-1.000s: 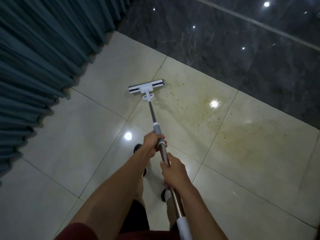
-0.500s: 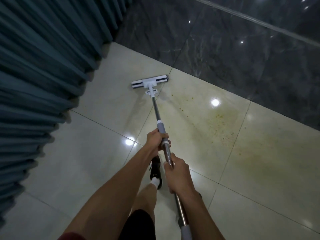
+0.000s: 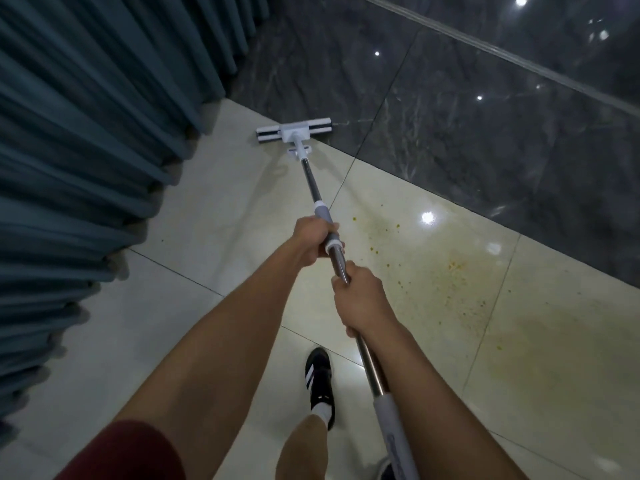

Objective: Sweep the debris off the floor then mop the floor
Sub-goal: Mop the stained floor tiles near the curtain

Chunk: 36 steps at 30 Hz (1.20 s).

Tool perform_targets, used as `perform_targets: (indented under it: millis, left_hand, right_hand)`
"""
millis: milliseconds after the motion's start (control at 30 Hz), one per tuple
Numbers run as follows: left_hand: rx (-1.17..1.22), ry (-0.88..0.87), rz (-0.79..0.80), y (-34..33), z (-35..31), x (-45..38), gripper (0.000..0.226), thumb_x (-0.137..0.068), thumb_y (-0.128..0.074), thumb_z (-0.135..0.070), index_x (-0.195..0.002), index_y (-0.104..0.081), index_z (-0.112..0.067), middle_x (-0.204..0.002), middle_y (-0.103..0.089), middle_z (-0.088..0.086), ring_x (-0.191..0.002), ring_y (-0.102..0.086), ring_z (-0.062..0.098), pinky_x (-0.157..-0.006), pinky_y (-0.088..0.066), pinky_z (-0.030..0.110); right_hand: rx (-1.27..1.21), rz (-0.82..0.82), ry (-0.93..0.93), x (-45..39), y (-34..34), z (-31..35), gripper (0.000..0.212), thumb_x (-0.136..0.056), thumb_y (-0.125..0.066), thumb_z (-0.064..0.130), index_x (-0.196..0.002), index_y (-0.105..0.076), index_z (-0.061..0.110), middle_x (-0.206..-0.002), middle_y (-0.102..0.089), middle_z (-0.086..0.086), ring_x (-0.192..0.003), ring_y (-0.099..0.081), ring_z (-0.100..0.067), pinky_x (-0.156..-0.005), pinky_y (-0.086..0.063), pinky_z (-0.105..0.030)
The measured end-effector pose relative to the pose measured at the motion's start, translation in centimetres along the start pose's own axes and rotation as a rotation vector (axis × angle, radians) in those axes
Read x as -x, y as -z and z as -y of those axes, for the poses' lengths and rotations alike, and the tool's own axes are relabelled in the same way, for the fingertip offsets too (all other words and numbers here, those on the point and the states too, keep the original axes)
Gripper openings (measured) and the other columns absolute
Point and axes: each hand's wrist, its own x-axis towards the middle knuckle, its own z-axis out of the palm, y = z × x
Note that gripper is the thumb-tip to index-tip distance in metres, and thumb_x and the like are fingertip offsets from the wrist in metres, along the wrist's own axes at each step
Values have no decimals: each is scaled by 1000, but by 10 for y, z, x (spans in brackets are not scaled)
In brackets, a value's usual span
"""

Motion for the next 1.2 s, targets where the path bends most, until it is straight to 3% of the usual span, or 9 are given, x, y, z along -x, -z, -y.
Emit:
perform_targets:
  millis: [200,267,433,633,733,933,1000,1100,1200]
  left_hand:
    - [-130,-33,19,8,-16,-14,11,-102,-52,-9,-108,-55,0,-79,-61,15,-54,-66,28,-61,-62,46]
    - [-155,-24,3,7,-4,-10,20,-104,-48,-15,-114,-56,1,-83,-63,15,-55,-67,28,-62,-63,48]
    - [-200,10,-21,2,43,17,26,-105,-48,-17,-120,-55,4,-89,-65,15,-54,-67,27,-47,-58,39]
    - [-244,46,-3,0,122,82,26,-107,-44,-17,-120,-52,4,-95,-64,17,-63,-69,29,-50,-60,41]
    - [-251,71,-2,-4,174,124,22,-108,-42,-18,-113,-51,2,-96,-64,19,-68,-69,30,-52,-59,40]
    - [-204,103,-28,-13,292,212,14,-104,-46,-10,-101,-53,2,-97,-64,24,-67,-69,31,-51,-59,40]
    - [-177,128,-25,-13,331,243,13,-102,-49,-9,-104,-54,2,-96,-64,24,-69,-70,32,-58,-60,43]
    - [-172,152,-8,-9,378,284,20,-99,-53,-8,-116,-54,3,-104,-68,27,-72,-71,33,-59,-61,45]
    - [-156,149,-7,-4,409,308,27,-98,-57,-6,-123,-53,4,-106,-69,28,-71,-73,33,-56,-60,43]
  right_hand:
    - [2,21,-7,-10,-7,15,23,-101,-44,26,-120,-52,16,-93,-61,-9,-61,-60,-28,-39,-46,-25]
    - [16,25,-19,-1,-11,7,22,-102,-44,26,-120,-51,16,-92,-61,-8,-65,-62,-28,-41,-47,-27]
    - [113,22,-21,32,-23,-33,25,-103,-44,26,-125,-49,15,-94,-59,-5,-71,-63,-26,-48,-47,-28]
    - [166,47,5,101,-38,-108,29,-102,-45,26,-129,-47,14,-106,-63,-9,-87,-67,-28,-77,-59,-42]
    - [160,63,5,143,-46,-154,32,-101,-45,26,-131,-46,16,-107,-63,-10,-88,-68,-31,-78,-60,-45]
    - [151,105,25,241,-57,-259,29,-102,-43,24,-130,-49,17,-95,-60,-4,-78,-66,-27,-60,-57,-34]
    - [165,111,30,273,-63,-294,30,-102,-44,23,-131,-48,16,-88,-57,-1,-74,-64,-25,-57,-55,-32]
    - [153,132,45,318,-70,-333,32,-101,-45,26,-131,-48,16,-92,-57,-1,-79,-65,-25,-72,-60,-39]
    - [144,144,48,351,-75,-353,31,-99,-47,26,-128,-48,18,-96,-60,-2,-86,-69,-28,-77,-60,-43]
